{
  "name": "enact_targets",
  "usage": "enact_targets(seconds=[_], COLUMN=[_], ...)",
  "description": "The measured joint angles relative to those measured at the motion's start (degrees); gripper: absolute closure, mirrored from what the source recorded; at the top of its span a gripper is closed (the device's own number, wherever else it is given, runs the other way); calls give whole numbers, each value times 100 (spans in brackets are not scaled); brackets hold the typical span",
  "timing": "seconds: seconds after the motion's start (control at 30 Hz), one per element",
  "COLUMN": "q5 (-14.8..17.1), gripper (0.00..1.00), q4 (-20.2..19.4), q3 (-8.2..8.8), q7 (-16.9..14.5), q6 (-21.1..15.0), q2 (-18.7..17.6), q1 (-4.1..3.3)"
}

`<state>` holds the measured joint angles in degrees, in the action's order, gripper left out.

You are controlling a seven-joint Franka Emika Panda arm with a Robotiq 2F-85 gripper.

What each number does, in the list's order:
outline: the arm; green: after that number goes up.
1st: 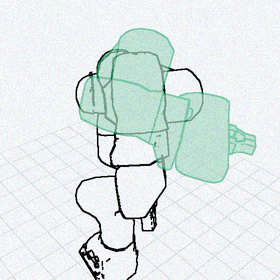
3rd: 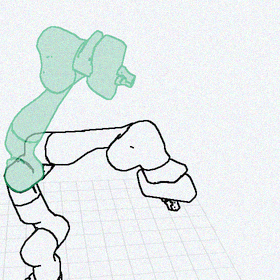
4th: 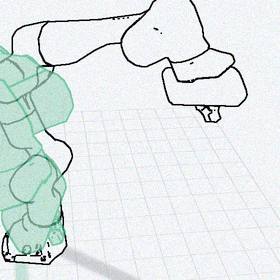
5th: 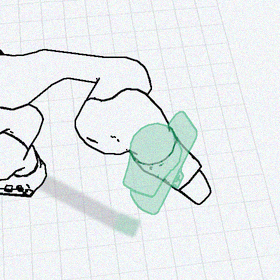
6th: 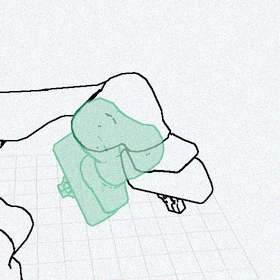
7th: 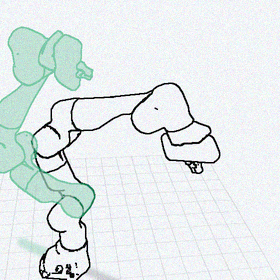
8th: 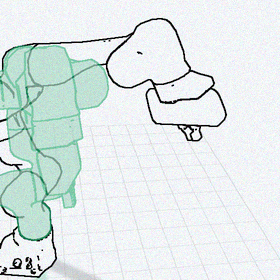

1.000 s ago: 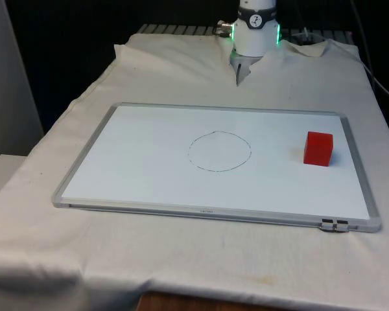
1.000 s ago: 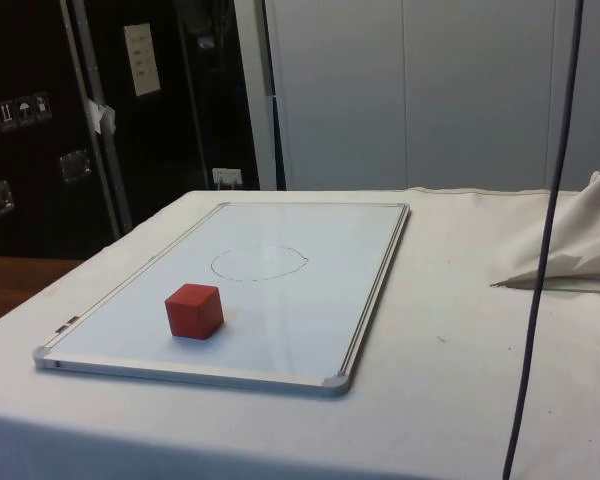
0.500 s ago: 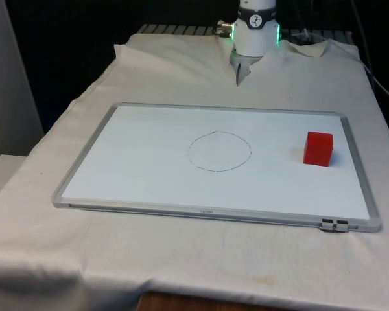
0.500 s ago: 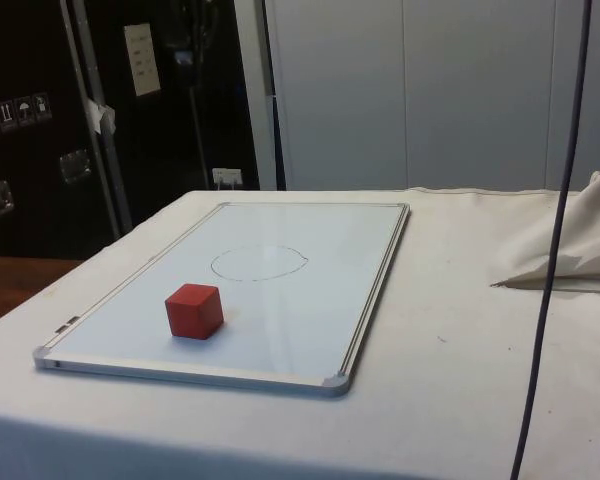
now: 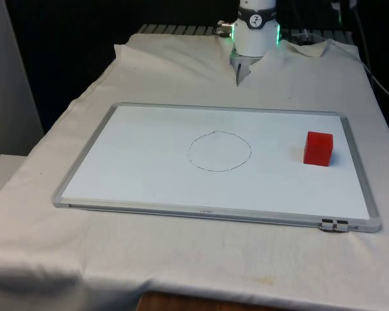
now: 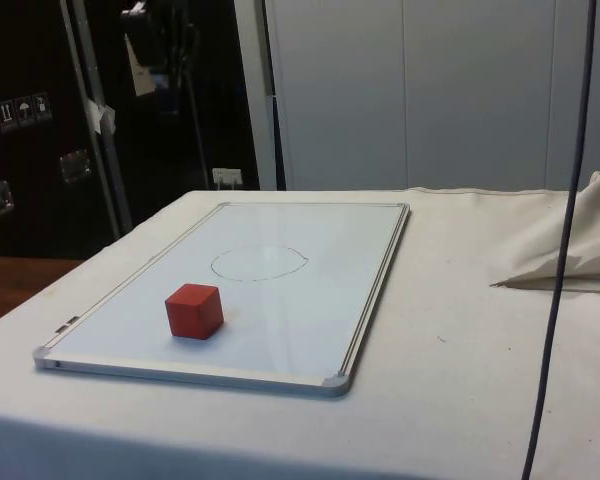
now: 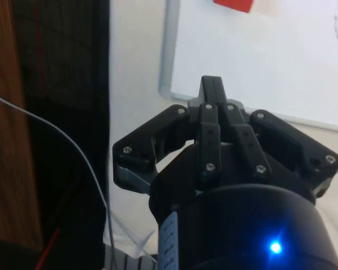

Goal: Push the cube into the marked area.

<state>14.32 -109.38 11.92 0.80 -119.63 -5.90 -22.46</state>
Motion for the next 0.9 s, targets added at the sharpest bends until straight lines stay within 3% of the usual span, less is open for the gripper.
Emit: enact_targets(seconds=[0.37,0.63,0.9], q5=[321,447,476], gripper=[100,100,100], q4=[11,115,395], q3=[-332,-453,-642], q7=[6,6,172], q6=[-556,-762,-1020], q2=[-493,-808,-1392], q1=[0,0,0])
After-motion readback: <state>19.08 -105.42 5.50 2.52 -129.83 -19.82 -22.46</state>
